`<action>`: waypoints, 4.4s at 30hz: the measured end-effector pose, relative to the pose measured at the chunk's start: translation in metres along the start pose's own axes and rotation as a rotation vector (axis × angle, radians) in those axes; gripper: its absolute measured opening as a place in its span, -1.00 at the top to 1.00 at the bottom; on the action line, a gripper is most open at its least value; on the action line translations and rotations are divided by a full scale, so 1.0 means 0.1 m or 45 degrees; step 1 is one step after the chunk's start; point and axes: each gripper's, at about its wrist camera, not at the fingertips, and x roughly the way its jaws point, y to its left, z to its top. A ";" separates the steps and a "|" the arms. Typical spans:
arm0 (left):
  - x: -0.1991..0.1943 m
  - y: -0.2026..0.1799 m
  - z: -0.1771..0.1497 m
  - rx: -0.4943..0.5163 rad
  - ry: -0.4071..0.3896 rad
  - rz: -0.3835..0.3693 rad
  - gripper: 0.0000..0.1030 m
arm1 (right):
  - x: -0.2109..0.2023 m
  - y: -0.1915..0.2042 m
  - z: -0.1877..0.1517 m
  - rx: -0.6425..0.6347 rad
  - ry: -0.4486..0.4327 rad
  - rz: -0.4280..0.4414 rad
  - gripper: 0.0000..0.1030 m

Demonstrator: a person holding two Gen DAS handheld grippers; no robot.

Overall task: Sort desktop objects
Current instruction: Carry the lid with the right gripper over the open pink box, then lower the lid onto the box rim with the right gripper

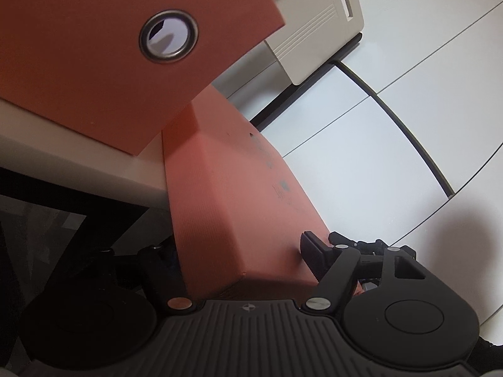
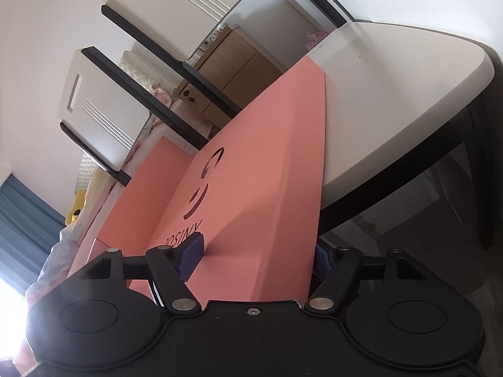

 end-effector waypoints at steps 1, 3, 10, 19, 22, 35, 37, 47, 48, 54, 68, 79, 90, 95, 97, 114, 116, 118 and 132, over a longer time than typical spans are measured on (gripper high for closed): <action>-0.03 -0.01 0.00 -0.008 -0.007 -0.007 -0.47 | -0.04 0.03 0.00 -0.016 -0.012 0.013 -0.34; -0.08 -0.04 0.01 -0.019 -0.034 -0.025 -0.47 | -0.12 0.12 0.00 -0.057 -0.044 0.041 -0.31; -0.31 -0.25 0.10 -0.034 -0.105 -0.056 -0.47 | -0.35 0.43 -0.01 -0.146 -0.138 0.121 -0.31; -0.48 -0.58 0.12 0.040 -0.153 -0.071 -0.47 | -0.65 0.65 -0.05 -0.166 -0.217 0.146 -0.31; -0.54 -0.70 0.18 0.084 -0.166 -0.080 -0.48 | -0.75 0.74 -0.06 -0.161 -0.247 0.153 -0.31; -0.93 -1.01 0.55 0.186 -0.243 -0.054 -0.48 | -0.69 1.13 0.10 -0.190 -0.299 0.237 -0.31; -1.02 -1.03 0.59 0.187 -0.271 -0.039 -0.48 | -0.62 1.21 0.17 -0.214 -0.293 0.263 -0.31; -1.49 -0.88 0.76 0.113 -0.396 0.088 -0.50 | -0.02 1.67 0.39 -0.321 -0.201 0.369 -0.31; -1.53 -0.85 0.79 0.109 -0.410 0.103 -0.50 | 0.08 1.70 0.41 -0.321 -0.184 0.380 -0.31; -1.81 -0.60 1.00 0.080 -0.511 0.195 -0.50 | 0.76 1.90 0.50 -0.339 -0.089 0.458 -0.31; -2.14 -0.19 1.26 0.103 -0.696 0.428 -0.50 | 2.06 2.01 0.42 -0.281 0.082 0.586 -0.31; -2.14 -0.03 1.30 0.083 -0.690 0.480 -0.51 | 2.32 1.94 0.31 -0.254 0.116 0.585 -0.31; -2.01 -0.09 1.26 0.139 -0.732 0.711 -0.78 | 2.35 1.93 0.20 -0.260 0.111 0.570 -0.31; -1.96 -0.14 1.18 0.206 -0.776 0.797 -0.80 | 2.35 1.88 0.17 -0.248 0.097 0.541 -0.31; -1.95 -0.19 1.13 0.247 -0.821 0.863 -0.82 | 2.32 1.89 0.17 -0.274 0.068 0.520 -0.32; -1.87 -0.33 1.03 0.362 -0.860 1.022 -0.86 | 2.03 1.89 0.18 -0.395 -0.028 0.367 -0.66; -1.86 -0.37 1.01 0.395 -0.865 1.043 -0.89 | 1.98 1.89 0.19 -0.419 -0.035 0.352 -0.66; -1.84 -0.40 0.98 0.428 -0.867 1.057 -0.90 | 1.92 1.91 0.19 -0.460 -0.038 0.340 -0.66; -1.75 -0.54 0.84 0.551 -0.860 1.099 -0.93 | 1.69 2.13 0.03 -0.775 -0.013 0.384 -0.68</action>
